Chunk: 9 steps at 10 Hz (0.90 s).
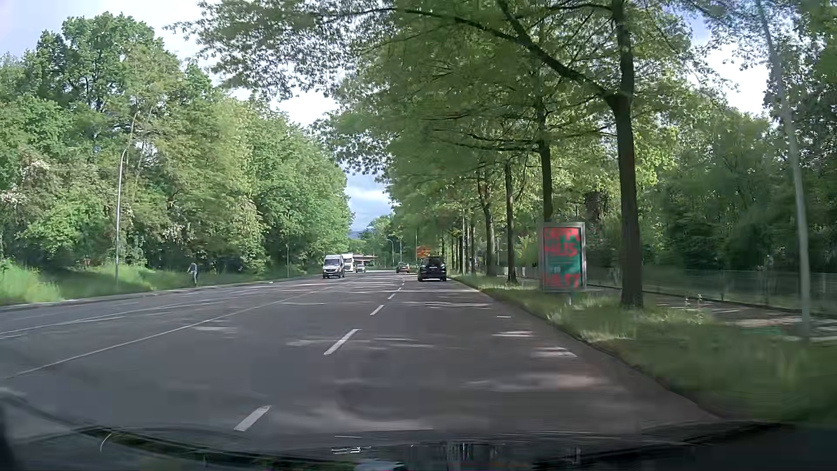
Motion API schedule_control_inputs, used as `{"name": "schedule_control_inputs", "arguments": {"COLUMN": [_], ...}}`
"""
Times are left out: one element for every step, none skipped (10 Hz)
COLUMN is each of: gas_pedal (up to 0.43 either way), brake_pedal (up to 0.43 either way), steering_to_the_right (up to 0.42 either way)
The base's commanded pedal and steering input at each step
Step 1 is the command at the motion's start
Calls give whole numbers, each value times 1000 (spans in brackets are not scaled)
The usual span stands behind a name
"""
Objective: Follow the waypoints while adhering to traffic rules and regulations
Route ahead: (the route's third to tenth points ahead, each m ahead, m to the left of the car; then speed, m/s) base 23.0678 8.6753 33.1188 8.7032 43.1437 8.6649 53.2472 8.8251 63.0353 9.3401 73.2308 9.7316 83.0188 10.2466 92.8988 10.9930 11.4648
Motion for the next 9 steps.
{"name": "schedule_control_inputs", "arguments": {"gas_pedal": [130, 130, 130, 130, 130, 130, 130, 130, 130], "brake_pedal": [0, 0, 0, 0, 0, 0, 0, 0, 0], "steering_to_the_right": [2, 2, 2, 1, 1, 0, 0, -1, -1]}}
